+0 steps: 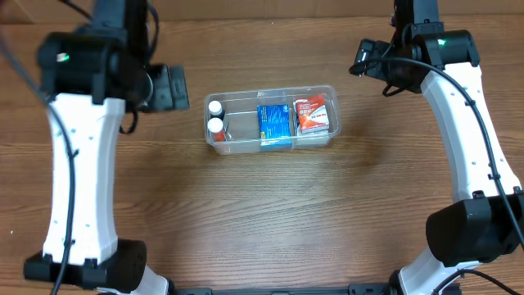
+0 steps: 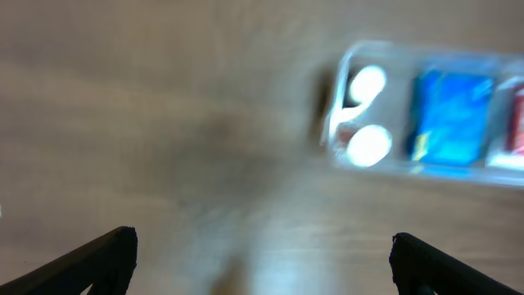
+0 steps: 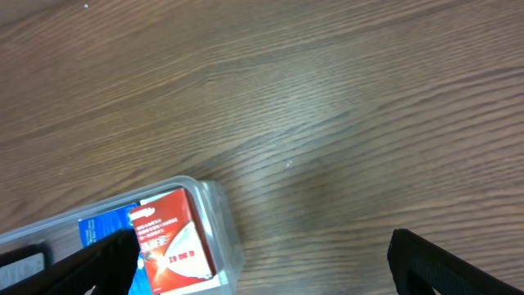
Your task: Pack container
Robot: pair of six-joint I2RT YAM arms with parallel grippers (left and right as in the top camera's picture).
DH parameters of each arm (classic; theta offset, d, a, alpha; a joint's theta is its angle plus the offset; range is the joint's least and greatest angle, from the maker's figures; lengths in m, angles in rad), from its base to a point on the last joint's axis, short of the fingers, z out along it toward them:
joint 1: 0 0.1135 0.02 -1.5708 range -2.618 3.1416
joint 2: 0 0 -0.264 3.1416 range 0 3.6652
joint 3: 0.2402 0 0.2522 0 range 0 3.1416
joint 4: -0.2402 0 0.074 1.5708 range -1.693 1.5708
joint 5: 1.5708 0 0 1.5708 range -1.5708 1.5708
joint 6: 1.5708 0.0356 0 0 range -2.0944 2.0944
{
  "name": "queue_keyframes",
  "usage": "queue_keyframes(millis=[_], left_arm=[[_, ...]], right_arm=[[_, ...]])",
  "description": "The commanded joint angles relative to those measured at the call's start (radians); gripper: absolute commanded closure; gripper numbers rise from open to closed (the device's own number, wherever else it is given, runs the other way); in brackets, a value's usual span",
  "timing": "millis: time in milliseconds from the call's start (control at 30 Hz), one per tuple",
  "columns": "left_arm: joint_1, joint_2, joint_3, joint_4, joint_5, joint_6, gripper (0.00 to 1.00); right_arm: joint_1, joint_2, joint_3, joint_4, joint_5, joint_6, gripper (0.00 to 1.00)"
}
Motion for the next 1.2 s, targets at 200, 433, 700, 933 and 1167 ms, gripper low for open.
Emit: queue_keyframes(millis=[200, 433, 700, 933, 1167], left_arm=[[0.005, -0.587, -0.679, 0.422, -0.043, 0.113, 0.00], [0.005, -0.982, -1.039, 0.651, -0.275, 0.033, 0.00], [0.005, -0.966, -1.100, 0.648, -0.364, -0.024, 0.00], [0.005, -0.926, -1.100, 0.645, -0.364, -0.024, 0.00], [0.005, -0.898, -1.100, 0.644, -0.364, -0.024, 0.00]], right_arm=[[0.004, -0.055, -0.024, -0.011, 0.022, 0.002, 0.01], [0.004, -0.317, -0.382, 0.171, 0.023, 0.001, 0.01], [0.004, -0.599, -0.666, 0.307, 0.060, -0.022, 0.00], [0.004, -0.598, -0.666, 0.301, 0.048, -0.021, 0.00], [0.004, -0.597, -0.666, 0.287, 0.036, -0.022, 0.00]])
